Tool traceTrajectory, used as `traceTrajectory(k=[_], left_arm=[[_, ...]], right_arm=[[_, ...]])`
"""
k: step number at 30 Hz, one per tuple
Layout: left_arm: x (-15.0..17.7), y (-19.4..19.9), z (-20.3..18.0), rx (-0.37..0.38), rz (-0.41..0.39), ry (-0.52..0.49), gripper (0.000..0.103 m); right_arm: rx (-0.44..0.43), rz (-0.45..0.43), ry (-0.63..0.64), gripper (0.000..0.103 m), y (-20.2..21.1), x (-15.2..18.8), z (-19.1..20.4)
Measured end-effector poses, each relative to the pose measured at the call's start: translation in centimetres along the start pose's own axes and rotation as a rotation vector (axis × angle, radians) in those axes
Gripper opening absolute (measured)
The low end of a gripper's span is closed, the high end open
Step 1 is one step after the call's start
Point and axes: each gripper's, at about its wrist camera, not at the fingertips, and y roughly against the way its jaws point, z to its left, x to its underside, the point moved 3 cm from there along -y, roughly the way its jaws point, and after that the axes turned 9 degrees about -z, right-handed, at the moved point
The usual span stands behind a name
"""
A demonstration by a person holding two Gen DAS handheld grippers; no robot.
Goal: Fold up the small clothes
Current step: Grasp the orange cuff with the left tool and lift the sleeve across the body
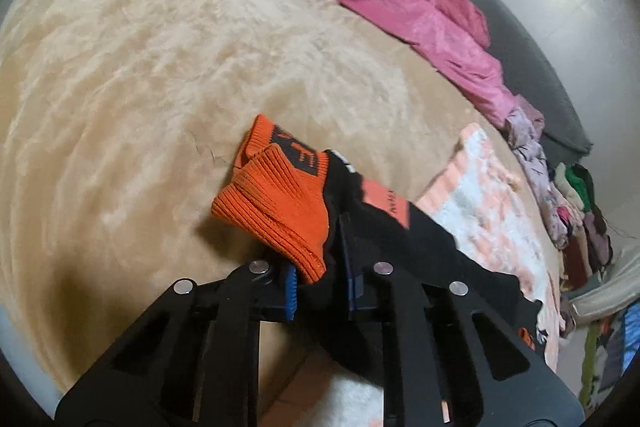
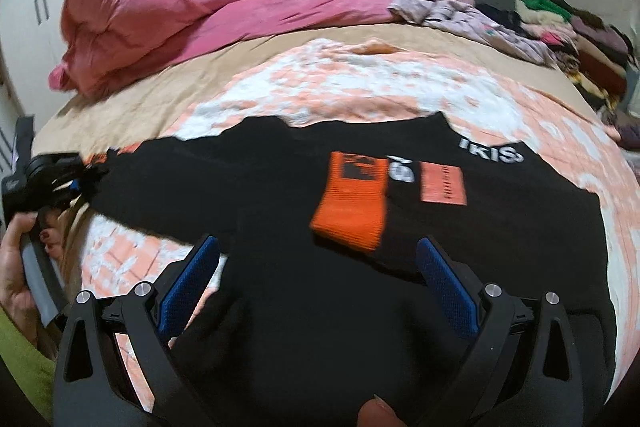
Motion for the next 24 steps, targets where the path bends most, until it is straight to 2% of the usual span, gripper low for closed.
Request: traceTrajectory(k=[5, 12, 18, 24], left_arm=[[-0.3, 2.6, -2.8, 0.067, -0.032, -0.06, 0.009], [-0.8, 6.7, -8.5, 0.17, -0.099, -0.132, 0.008], [-0.2, 8.8, -13.9, 0.267, -0.11, -0.204, 0.008], [1.7, 9.4, -18.8, 0.337, -0.078, -0.266, 0.008]], right_arm=[[0.027, -0.016, -0.062, 0.098, 1.2, 0.1, -2.5], [0.062, -0.041, -0.13, 0.098, 2.9, 0.4, -5.7], [0.095, -0.072, -0.199, 0.098, 4.6, 0.6, -9.0], [0.13, -0.095, -0.269, 0.098, 6.4, 1.0, -12.4]])
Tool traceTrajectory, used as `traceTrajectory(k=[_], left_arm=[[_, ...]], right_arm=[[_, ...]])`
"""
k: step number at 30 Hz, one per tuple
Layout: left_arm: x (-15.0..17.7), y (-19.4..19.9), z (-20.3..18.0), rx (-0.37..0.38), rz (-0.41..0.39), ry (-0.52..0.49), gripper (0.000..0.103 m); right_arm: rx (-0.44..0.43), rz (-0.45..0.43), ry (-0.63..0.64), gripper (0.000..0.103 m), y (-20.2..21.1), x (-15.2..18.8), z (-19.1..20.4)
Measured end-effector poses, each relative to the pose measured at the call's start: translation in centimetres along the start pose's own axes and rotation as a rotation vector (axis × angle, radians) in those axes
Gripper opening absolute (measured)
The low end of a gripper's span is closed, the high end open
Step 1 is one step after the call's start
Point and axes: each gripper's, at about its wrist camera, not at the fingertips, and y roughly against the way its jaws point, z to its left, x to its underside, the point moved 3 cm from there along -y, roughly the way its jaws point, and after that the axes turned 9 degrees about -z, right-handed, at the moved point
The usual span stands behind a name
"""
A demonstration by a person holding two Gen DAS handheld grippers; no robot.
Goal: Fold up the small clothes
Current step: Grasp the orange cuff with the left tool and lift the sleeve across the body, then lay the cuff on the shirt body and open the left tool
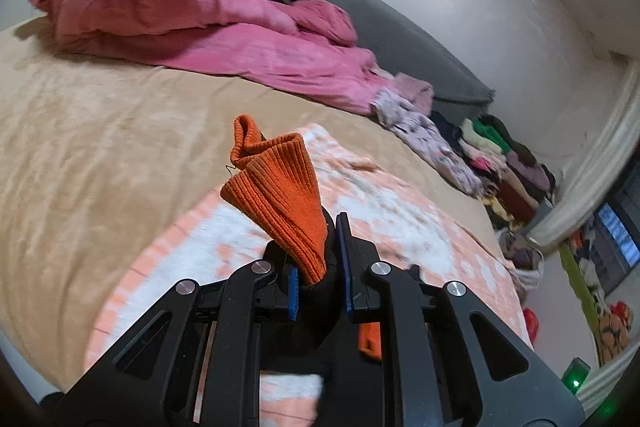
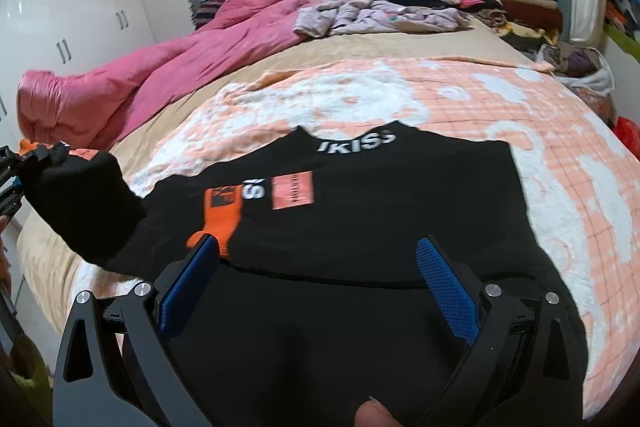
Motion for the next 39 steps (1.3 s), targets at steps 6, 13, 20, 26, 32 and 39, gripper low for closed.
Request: traceTrajectory(k=[6, 13, 20, 26, 32, 39], left_arm=[[1.9, -1.2, -4.8, 0.066, 0.038, -0.058, 0.008], [5.6, -2.9, -9.6, 0.131, 0.101, -0.126, 0.008], [9.7, -4.8, -13.8, 0.18, 0.171, -0.199, 0.008], [13.3, -6.3, -16.5, 0.214, 0.241, -0.255, 0.008], [16.6, -7.5, -18.2, 0.257, 0.318, -0.303, 0.01], [18.2, -7.1, -18.6, 0.342, 0.394, -0.296, 0.04]], right_arm=[[0.031, -0.02, -0.065, 0.098, 1.3, -0.3, -3.4], [0.054, -0.053, -0.126, 0.098, 3.0, -0.7, -6.8], [0.087, -0.08, -0.194, 0.098, 4.1, -0.8, -10.5], [0.117, -0.092, -0.255, 0.098, 4.6, -0.6, -13.4], [0.14, -0.099, -0.295, 0.098, 4.9, -0.4, -15.5], [0.145, -0.087, -0.306, 0.098, 4.5, 0.0, -16.0]])
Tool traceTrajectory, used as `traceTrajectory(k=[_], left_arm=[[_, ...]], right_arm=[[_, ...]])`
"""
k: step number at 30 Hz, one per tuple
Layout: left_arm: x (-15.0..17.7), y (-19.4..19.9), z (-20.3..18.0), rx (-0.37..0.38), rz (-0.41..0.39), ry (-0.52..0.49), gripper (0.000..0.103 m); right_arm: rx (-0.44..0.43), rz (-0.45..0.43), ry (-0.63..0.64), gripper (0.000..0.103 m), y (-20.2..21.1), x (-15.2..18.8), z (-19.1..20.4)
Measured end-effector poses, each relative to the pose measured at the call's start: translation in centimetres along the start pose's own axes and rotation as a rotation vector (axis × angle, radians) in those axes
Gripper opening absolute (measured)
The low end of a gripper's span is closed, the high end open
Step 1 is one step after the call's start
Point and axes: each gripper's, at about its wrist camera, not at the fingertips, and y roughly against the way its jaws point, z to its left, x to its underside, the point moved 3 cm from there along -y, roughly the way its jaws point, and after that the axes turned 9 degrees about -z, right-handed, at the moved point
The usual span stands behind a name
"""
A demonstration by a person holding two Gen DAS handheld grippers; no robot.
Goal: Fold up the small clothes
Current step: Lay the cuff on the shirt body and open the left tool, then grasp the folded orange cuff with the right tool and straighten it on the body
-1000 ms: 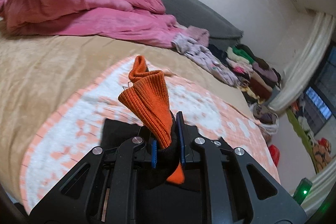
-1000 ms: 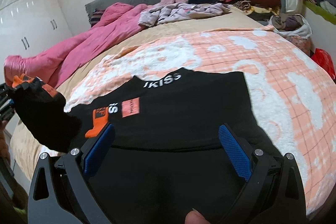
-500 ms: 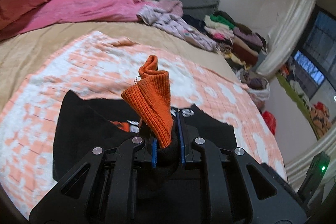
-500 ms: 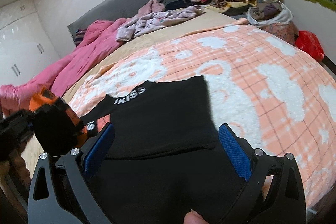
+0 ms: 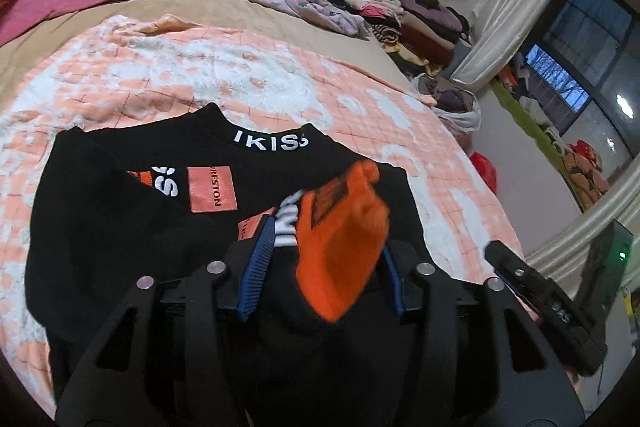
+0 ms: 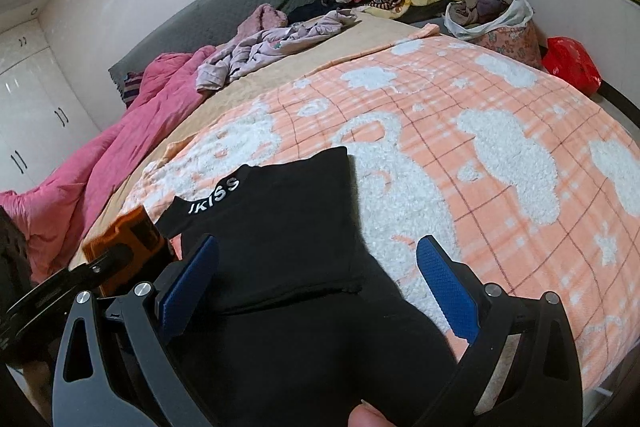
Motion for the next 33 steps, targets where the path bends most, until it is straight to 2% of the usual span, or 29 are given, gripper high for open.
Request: traceTrajectory(k=[3, 7, 12, 19, 21, 25, 27, 28, 30, 33], left_arm=[[-0.2, 1.0, 0.4, 0.023, -0.014, 0.015, 0.049], [-0.9, 2.2, 1.8, 0.004, -0.039, 0.026, 0.051], [-1.8, 3.7, 4.3, -0.098, -0.074, 0.023, 0.051], [-2.2, 5.5, 8.1, -0.211, -0.104, 0.041, 0.051], [-2.3, 6.1, 9.2, -0.237, -0.114, 0.051, 0.051], [-2.6, 7.1, 10.8, -0.257, -0.133, 0.079, 0.051], [-2.7, 7.6, 11.5, -0.268, -0.143, 0.092, 0.051], [-2.8, 7.8, 11.8, -0.271, -0.146, 0.099, 0.051], [-2.9, 8.2, 12.4, -0.282, -0.156, 0.113, 0.051], [-3.0, 8.5, 13.0, -0.293, -0.162, 0.128, 0.051]], right_arm=[[-0.012, 0.021, 0.015, 0.098, -0.6, 0.5, 0.6], [-0.041, 0.056, 0.042, 0.098, -1.4, 1.5, 2.1], [-0.076, 0.098, 0.088, 0.098, -2.2, 2.7, 4.1], [-0.1, 0.232, 0.146, 0.097, -4.0, 6.1, 6.3], [-0.104, 0.257, 0.151, 0.077, -4.4, 6.8, 6.8], [-0.094, 0.294, 0.17, 0.068, -5.6, 8.4, 7.7], [-0.105, 0.291, 0.18, 0.035, -5.7, 8.6, 8.0], [-0.109, 0.286, 0.195, 0.031, -5.6, 8.6, 8.3], [-0.124, 0.259, 0.222, 0.008, -5.2, 8.2, 8.8], [-0.169, 0.232, 0.252, 0.008, -4.7, 6.9, 9.8]])
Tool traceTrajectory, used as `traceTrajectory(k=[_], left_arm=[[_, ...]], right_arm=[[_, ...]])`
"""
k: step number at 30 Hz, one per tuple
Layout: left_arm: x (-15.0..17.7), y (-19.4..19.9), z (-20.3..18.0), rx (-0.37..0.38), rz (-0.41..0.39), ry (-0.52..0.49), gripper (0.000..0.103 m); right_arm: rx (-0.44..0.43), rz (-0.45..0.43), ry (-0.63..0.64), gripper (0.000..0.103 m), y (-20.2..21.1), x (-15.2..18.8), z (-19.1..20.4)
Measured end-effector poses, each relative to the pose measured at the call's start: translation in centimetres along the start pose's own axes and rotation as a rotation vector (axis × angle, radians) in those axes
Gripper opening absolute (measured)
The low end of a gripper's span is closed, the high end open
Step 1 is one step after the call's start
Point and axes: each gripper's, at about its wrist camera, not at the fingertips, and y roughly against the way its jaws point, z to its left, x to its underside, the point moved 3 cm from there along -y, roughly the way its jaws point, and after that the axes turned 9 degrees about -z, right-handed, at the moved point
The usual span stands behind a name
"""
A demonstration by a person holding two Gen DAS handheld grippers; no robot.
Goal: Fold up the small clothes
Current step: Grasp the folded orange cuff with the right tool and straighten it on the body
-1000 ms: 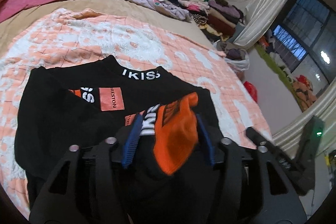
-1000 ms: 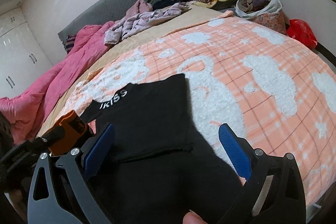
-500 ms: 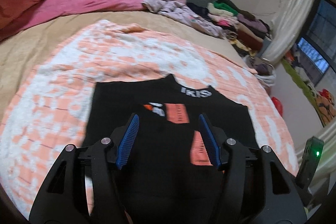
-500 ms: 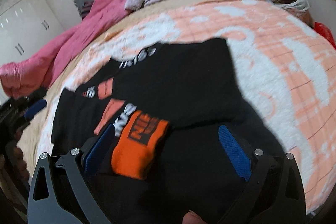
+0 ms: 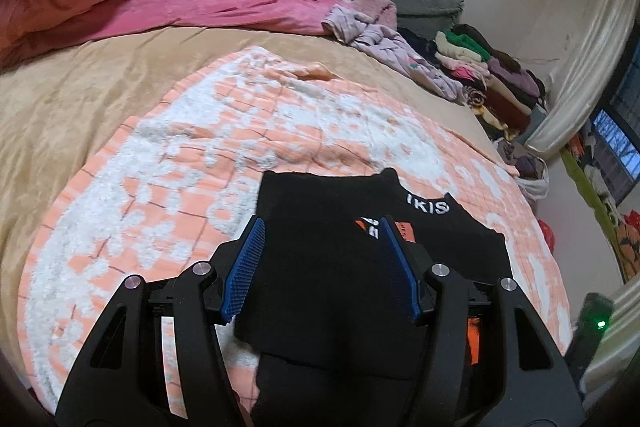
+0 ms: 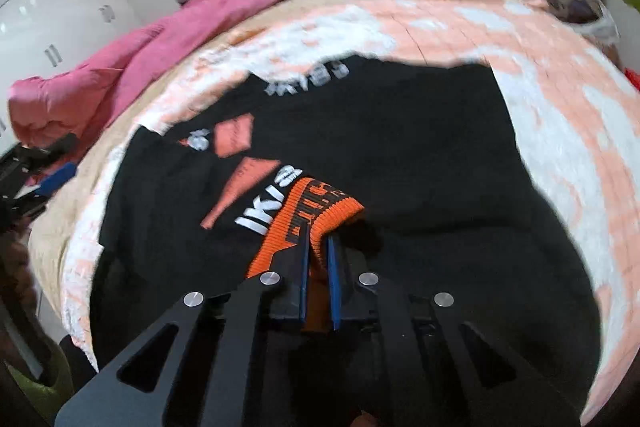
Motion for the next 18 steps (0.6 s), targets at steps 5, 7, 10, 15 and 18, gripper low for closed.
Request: traceTrajectory(k=[5, 7, 10, 15, 18], left_arm=[[0.0, 0.2, 0.6, -0.012, -0.003, 0.009, 0.051], [0.0, 0.3, 0.6, -0.016, -0.006, 0.009, 0.051], [0.0, 0.3, 0.7, -0.019, -0.006, 0.007, 0.051], [0.1, 0.2, 0.5, -0.017, -0.002, -0.002, 0.051], [0.4, -0.1, 0.1, -0.024, 0.005, -0.025, 0.051]], right_arm=[[-0.047, -0.112, 0.104, 0.007, 2.0, -4.1, 1.9], [-0.047, -0.162, 0.154, 0.007, 2.9, -5.7, 2.3], [-0.023, -0.227, 0.212, 0.007, 3.7, -7.7, 2.1], [0.067, -0.226, 0.264, 0.007, 2.3, -8.8, -0.1], [0.09, -0.184, 0.259, 0.007, 0.9, -8.1, -1.5]])
